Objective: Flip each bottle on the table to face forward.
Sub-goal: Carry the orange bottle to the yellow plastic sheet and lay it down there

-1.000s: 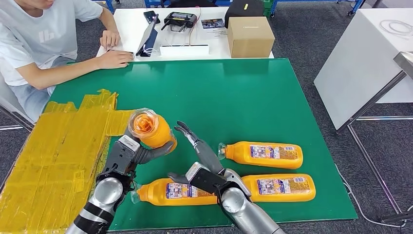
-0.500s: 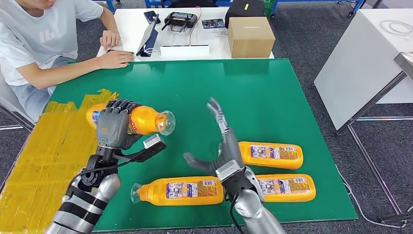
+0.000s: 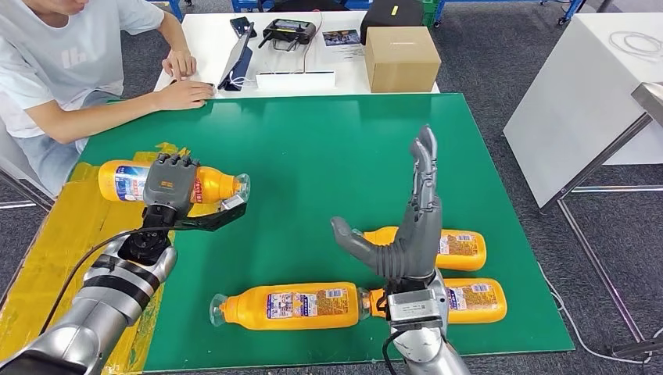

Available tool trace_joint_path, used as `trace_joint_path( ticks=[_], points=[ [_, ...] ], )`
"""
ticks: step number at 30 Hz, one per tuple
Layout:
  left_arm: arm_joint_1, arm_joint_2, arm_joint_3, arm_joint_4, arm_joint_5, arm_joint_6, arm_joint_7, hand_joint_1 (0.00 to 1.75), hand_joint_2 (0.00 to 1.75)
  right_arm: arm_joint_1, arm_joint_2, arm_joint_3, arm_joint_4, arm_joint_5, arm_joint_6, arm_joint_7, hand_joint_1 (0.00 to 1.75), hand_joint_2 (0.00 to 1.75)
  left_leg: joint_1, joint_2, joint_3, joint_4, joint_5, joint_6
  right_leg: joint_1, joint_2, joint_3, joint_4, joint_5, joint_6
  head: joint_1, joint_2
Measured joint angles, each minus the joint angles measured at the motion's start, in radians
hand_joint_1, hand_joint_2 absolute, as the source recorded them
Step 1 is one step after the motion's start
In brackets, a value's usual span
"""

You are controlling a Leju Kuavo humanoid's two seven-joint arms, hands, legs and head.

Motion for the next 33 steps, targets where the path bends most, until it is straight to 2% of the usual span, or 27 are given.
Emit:
trace_joint_path(
  ticks=[7, 14, 19, 20, 23, 24, 29, 33],
  points=[
    [-0.064, 0.002, 0.036, 0.199, 0.070, -0.077, -0.017, 1.75, 1.75, 0.001, -0.007, 0.006, -0.031, 0.021, -0.023, 0.014, 0.00, 1.75, 0.000, 0.001, 0.000, 0.000, 0.000, 0.000, 0.000, 0.000, 0.000, 0.000, 0.000, 0.000, 0.000, 0.000],
    [-0.094, -0.006, 0.100, 0.315, 0.175, -0.171, -0.017, 1.75, 1.75, -0.014, -0.014, 0.032, -0.024, 0.064, 0.014, 0.056, 0.00, 1.75, 0.000, 0.000, 0.000, 0.000, 0.000, 0.000, 0.000, 0.000, 0.000, 0.000, 0.000, 0.000, 0.000, 0.000],
    [-0.104, -0.007, 0.158, 0.370, 0.252, -0.206, -0.057, 1.75, 1.75, -0.045, -0.024, 0.061, 0.011, 0.096, 0.050, 0.090, 0.00, 1.75, 0.000, 0.000, 0.000, 0.000, 0.000, 0.000, 0.000, 0.000, 0.001, 0.000, 0.000, 0.000, 0.000, 0.000],
    [-0.106, -0.007, 0.168, 0.377, 0.263, -0.207, -0.065, 1.55, 1.75, -0.050, -0.026, 0.066, 0.018, 0.098, 0.053, 0.092, 0.00, 1.75, 0.000, 0.000, 0.000, 0.000, 0.000, 0.000, 0.000, 0.000, 0.001, 0.000, 0.000, 0.000, 0.000, 0.000],
    [-0.112, -0.006, 0.192, 0.393, 0.281, -0.207, -0.074, 0.24, 1.75, -0.060, -0.030, 0.076, 0.035, 0.099, 0.064, 0.098, 0.00, 1.75, 0.000, 0.000, 0.000, 0.000, 0.000, 0.000, 0.000, 0.000, 0.001, 0.000, 0.000, 0.000, 0.000, 0.000],
    [-0.113, -0.006, 0.199, 0.398, 0.287, -0.203, -0.074, 0.00, 1.75, -0.063, -0.031, 0.079, 0.040, 0.099, 0.069, 0.102, 0.00, 1.75, 0.000, 0.000, 0.001, 0.000, 0.000, 0.000, 0.000, 0.000, 0.001, 0.000, 0.000, 0.000, 0.000, 0.000],
    [-0.109, -0.007, 0.232, 0.418, 0.329, -0.150, -0.088, 0.00, 1.75, -0.079, -0.038, 0.093, 0.067, 0.098, 0.089, 0.115, 0.00, 1.75, 0.000, -0.001, 0.001, 0.000, 0.000, 0.000, 0.000, 0.000, 0.002, 0.000, 0.000, 0.000, 0.000, 0.000],
    [-0.099, -0.007, 0.272, 0.425, 0.406, -0.126, -0.151, 0.00, 1.75, -0.086, -0.041, 0.098, 0.081, 0.090, 0.104, 0.119, 0.00, 1.75, 0.000, -0.001, 0.001, 0.000, 0.000, 0.000, 0.000, 0.000, 0.002, 0.001, 0.000, 0.000, 0.000, 0.000]
  ],
)
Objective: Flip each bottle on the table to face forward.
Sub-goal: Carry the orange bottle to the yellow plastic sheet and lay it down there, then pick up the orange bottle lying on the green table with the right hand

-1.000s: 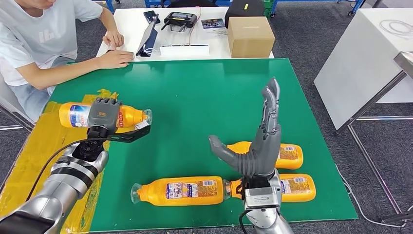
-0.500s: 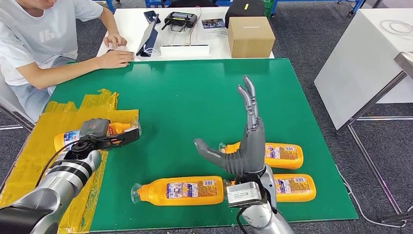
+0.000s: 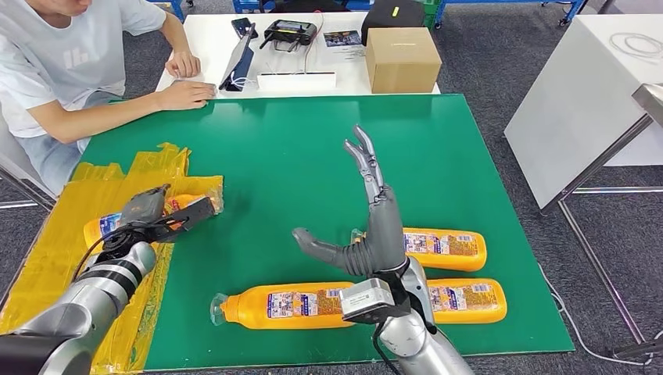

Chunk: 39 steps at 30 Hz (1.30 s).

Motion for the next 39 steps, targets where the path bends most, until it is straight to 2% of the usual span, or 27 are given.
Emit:
trace_joint_path(
  ticks=[7, 11, 13, 26, 30, 34, 39],
  points=[
    [0.013, -0.005, 0.063, 0.001, 0.082, 0.039, -0.089, 0.00, 1.75, -0.003, -0.004, 0.006, 0.019, -0.019, 0.024, 0.003, 0.00, 1.75, 0.000, 0.000, 0.000, 0.000, 0.000, 0.000, 0.000, 0.000, 0.000, 0.000, 0.000, 0.000, 0.000, 0.000],
    [0.028, -0.013, 0.098, -0.009, 0.171, 0.046, -0.208, 0.00, 1.75, -0.005, -0.007, 0.006, 0.027, -0.039, 0.047, 0.004, 0.00, 1.75, 0.000, -0.001, 0.001, 0.000, 0.000, 0.000, 0.000, -0.001, 0.000, 0.000, 0.000, 0.000, 0.000, 0.000],
    [0.033, -0.018, 0.115, -0.015, 0.195, 0.047, -0.239, 0.00, 1.75, -0.006, -0.009, 0.006, 0.031, -0.043, 0.051, 0.004, 0.00, 1.75, 0.000, -0.002, 0.001, 0.000, 0.000, 0.000, 0.000, -0.002, 0.001, 0.000, 0.000, 0.000, 0.000, 0.000],
    [0.043, -0.029, 0.147, -0.027, 0.203, 0.048, -0.248, 0.00, 1.75, -0.006, -0.015, 0.007, 0.040, -0.045, 0.053, 0.004, 0.00, 1.75, 0.000, -0.003, 0.002, 0.000, 0.000, 0.000, 0.000, -0.002, 0.002, 0.000, 0.000, 0.000, 0.000, 0.000],
    [0.058, -0.033, 0.150, -0.044, 0.241, 0.080, -0.308, 0.00, 1.75, -0.006, -0.016, 0.007, 0.041, -0.043, 0.053, 0.004, 0.00, 1.75, 0.000, -0.003, 0.002, 0.000, 0.000, 0.000, 0.000, -0.002, 0.002, 0.000, 0.000, 0.000, 0.000, 0.000],
    [0.129, -0.060, 0.149, -0.143, 0.358, 0.139, -0.433, 0.00, 1.75, -0.003, -0.016, 0.007, 0.042, -0.011, 0.053, 0.005, 0.00, 1.75, 0.000, -0.003, 0.002, 0.000, 0.000, 0.000, 0.000, -0.002, 0.002, 0.000, 0.000, 0.000, 0.000, 0.000],
    [0.264, -0.083, 0.105, -0.424, 0.469, 0.164, -0.445, 0.00, 1.75, 0.006, -0.024, 0.008, 0.047, 0.085, 0.074, 0.047, 0.00, 1.75, 0.000, -0.001, -0.001, 0.000, 0.000, 0.001, 0.000, -0.001, -0.001, 0.000, 0.000, 0.000, 0.000, 0.000]
  ],
)
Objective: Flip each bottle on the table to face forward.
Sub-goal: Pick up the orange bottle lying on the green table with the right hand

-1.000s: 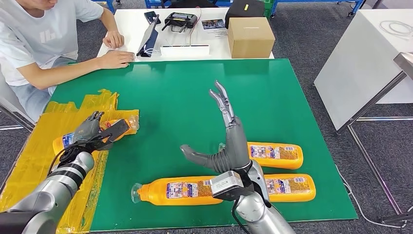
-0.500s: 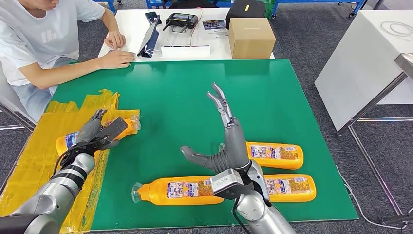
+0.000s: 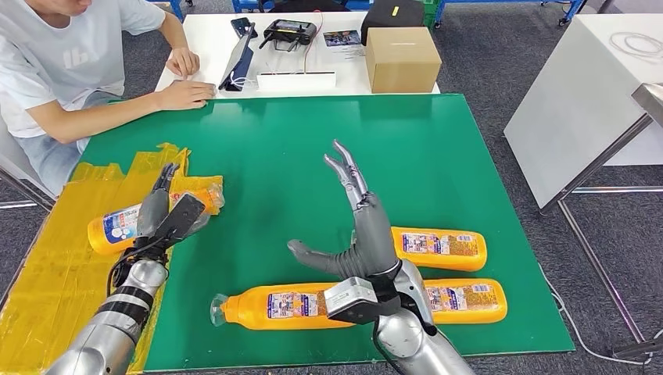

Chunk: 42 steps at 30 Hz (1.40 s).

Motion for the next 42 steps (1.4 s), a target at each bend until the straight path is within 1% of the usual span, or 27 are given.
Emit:
trace_joint_path(
  ticks=[2, 4, 6, 9, 14, 20, 24, 34, 39, 42],
  points=[
    [0.043, -0.002, -0.025, -0.110, 0.016, 0.020, 0.001, 0.00, 1.75, -0.002, -0.008, 0.009, 0.007, 0.080, 0.038, 0.040, 0.00, 1.75, 0.000, 0.000, -0.001, 0.000, 0.000, 0.000, 0.000, 0.000, 0.000, 0.000, 0.000, 0.000, 0.000, 0.000],
    [0.080, -0.005, -0.047, -0.207, 0.025, 0.041, -0.001, 0.00, 1.75, -0.009, -0.021, 0.028, 0.022, 0.159, 0.096, 0.079, 0.00, 1.75, 0.000, 0.000, -0.001, 0.000, 0.000, 0.000, 0.001, 0.000, 0.000, 0.000, 0.000, 0.000, 0.000, 0.000],
    [0.110, -0.009, -0.062, -0.288, 0.048, 0.050, -0.008, 0.00, 1.75, -0.016, -0.036, 0.057, 0.043, 0.208, 0.152, 0.098, 0.00, 1.75, 0.000, 0.000, -0.001, 0.000, 0.000, 0.000, 0.001, 0.000, 0.000, 0.000, 0.000, 0.000, 0.000, 0.000],
    [0.148, -0.022, -0.078, -0.381, 0.090, 0.067, -0.036, 0.00, 1.75, -0.032, -0.063, 0.108, 0.080, 0.247, 0.205, 0.109, 0.00, 1.75, 0.000, 0.000, -0.001, 0.000, 0.000, 0.000, 0.001, 0.000, 0.000, 0.000, 0.000, 0.000, 0.000, 0.000],
    [0.190, -0.040, -0.101, -0.475, 0.131, 0.098, -0.067, 0.00, 1.75, -0.059, -0.107, 0.176, 0.131, 0.257, 0.231, 0.112, 0.00, 1.75, 0.000, -0.001, -0.001, 0.000, 0.000, 0.000, 0.000, 0.000, 0.000, 0.000, 0.000, 0.000, 0.000, 0.000],
    [0.213, -0.049, -0.109, -0.513, 0.159, 0.100, -0.069, 0.00, 1.75, -0.090, -0.151, 0.230, 0.171, 0.276, 0.276, 0.143, 0.00, 1.75, 0.000, -0.001, -0.001, 0.000, 0.000, 0.000, 0.000, 0.000, 0.000, 0.000, 0.000, 0.000, 0.000, 0.000],
    [0.220, -0.054, -0.109, -0.515, 0.201, 0.078, -0.079, 0.00, 1.75, -0.125, -0.185, 0.283, 0.211, 0.291, 0.314, 0.154, 0.00, 1.75, 0.000, -0.001, -0.001, 0.000, 0.000, 0.000, 0.000, 0.000, 0.000, 0.000, 0.000, 0.000, 0.000, 0.000],
    [0.220, -0.065, -0.115, -0.507, 0.255, 0.051, -0.096, 0.00, 1.75, -0.204, -0.260, 0.386, 0.267, 0.284, 0.358, 0.158, 0.00, 1.75, 0.000, -0.001, -0.001, 0.000, 0.000, 0.000, 0.000, 0.000, 0.000, 0.000, 0.000, 0.000, 0.000, 0.000],
    [0.214, -0.071, -0.130, -0.492, 0.275, 0.047, -0.105, 0.00, 1.75, -0.247, -0.301, 0.436, 0.271, 0.255, 0.407, 0.136, 0.00, 1.75, 0.000, -0.001, -0.001, 0.000, 0.000, 0.000, 0.000, 0.000, 0.000, 0.000, 0.000, 0.000, 0.000, 0.000],
    [0.209, -0.074, -0.134, -0.484, 0.283, 0.047, -0.108, 0.00, 1.75, -0.272, -0.322, 0.462, 0.273, 0.248, 0.415, 0.130, 0.00, 1.75, 0.000, -0.001, -0.001, 0.000, 0.000, 0.000, 0.000, 0.000, 0.000, 0.000, 0.000, 0.000, 0.000, 0.000]
  ],
)
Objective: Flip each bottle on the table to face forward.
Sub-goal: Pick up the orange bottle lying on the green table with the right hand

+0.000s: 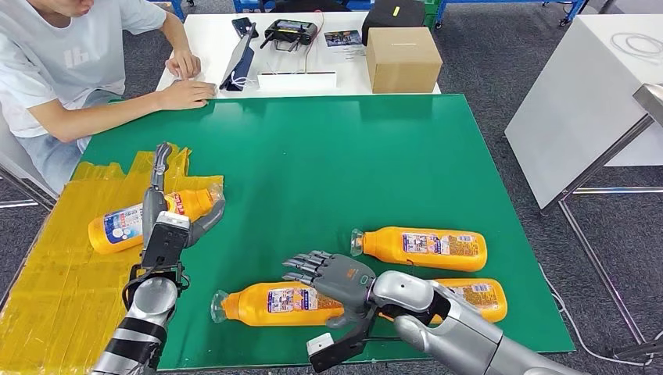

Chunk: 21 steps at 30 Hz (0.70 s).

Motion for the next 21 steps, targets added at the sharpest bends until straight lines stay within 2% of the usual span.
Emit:
trace_joint_path(
  ticks=[4, 11, 21],
  points=[
    [-0.003, -0.003, -0.002, 0.007, 0.006, 0.000, -0.001, 0.00, 1.75, -0.014, -0.015, 0.021, 0.001, 0.009, -0.009, 0.011, 0.00, 1.75, 0.000, 0.000, 0.000, 0.000, 0.000, 0.000, 0.000, 0.000, 0.000, 0.000, 0.000, 0.000, 0.000, 0.000],
    [0.002, -0.003, -0.009, 0.008, 0.006, 0.008, 0.002, 0.00, 1.75, -0.012, -0.020, 0.038, 0.010, 0.090, -0.083, 0.093, 0.00, 1.75, 0.000, 0.000, 0.000, 0.000, 0.000, 0.000, 0.000, 0.000, 0.000, 0.000, 0.000, 0.000, 0.000, 0.000],
    [0.031, -0.006, -0.009, -0.003, -0.008, 0.015, 0.020, 0.00, 1.75, 0.036, 0.020, 0.017, 0.039, 0.232, -0.147, 0.204, 0.00, 1.75, 0.000, 0.000, 0.000, 0.000, 0.000, 0.000, 0.000, 0.000, 0.000, 0.000, 0.000, 0.000, 0.000, 0.000]
  ],
)
